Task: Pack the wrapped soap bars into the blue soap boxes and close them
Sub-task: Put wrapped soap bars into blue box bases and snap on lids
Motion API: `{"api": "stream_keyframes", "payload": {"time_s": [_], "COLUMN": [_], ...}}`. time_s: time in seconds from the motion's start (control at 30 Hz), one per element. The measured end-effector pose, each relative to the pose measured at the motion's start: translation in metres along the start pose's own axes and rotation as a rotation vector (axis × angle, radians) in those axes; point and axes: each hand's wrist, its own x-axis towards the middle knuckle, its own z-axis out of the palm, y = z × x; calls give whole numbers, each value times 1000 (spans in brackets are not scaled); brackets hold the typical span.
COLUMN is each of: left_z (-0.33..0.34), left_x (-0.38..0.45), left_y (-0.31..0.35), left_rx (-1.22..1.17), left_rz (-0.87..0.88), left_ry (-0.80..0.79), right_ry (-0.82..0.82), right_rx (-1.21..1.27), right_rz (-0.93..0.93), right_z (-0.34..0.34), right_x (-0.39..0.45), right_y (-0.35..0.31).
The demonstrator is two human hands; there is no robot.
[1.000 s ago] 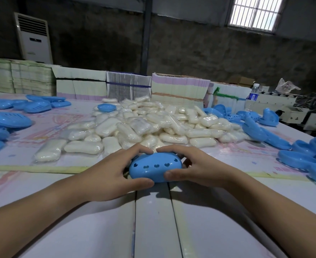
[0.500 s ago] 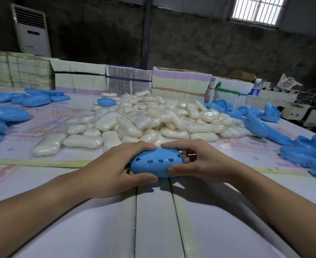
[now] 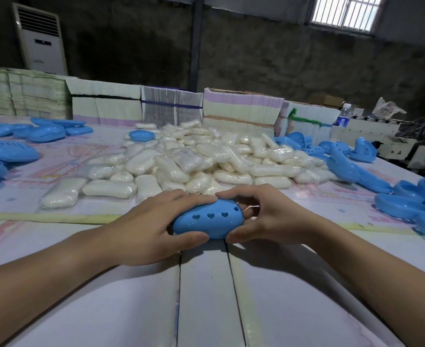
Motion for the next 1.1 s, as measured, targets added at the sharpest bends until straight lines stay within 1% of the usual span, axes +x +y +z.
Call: {"api": "stream_keyframes", "payload": {"time_s": [0.17, 0.33, 0.4, 0.5, 0.53, 0.6, 0.73, 0.8, 0.97, 1.1], "left_z": [-1, -7, -10, -8, -6, -1, 1, 0, 2, 0], "left_x": [4, 3, 4, 6, 6, 4, 2, 2, 1, 3], "left_y": [7, 9, 10, 14, 14, 12, -1, -3, 1, 4], "left_rx": [64, 135, 198, 294, 280, 169, -94, -169, -165, -183], "left_rz": [-2, 24, 25, 36, 32, 7, -16, -14, 7, -2], "left_ry": [20, 32, 16, 33, 37, 28, 59, 79, 102, 116], "right_ry": [-46, -64, -90, -105, -98, -71, -48, -58, -64, -91], "right_rx": [92, 80, 61, 56, 52, 52, 206, 248, 310, 316], "right_rz": [-38, -71, -68, -55, -53, -55, -33, -42, -46, -50], "right_z": [2, 4, 2, 1, 0, 1, 4, 6, 7, 7], "right_x": [-2, -2, -2, -3, -2, -2, 2, 4, 5, 6], "right_y": [-3, -3, -1, 1, 2, 4, 5, 6, 8, 9]}}
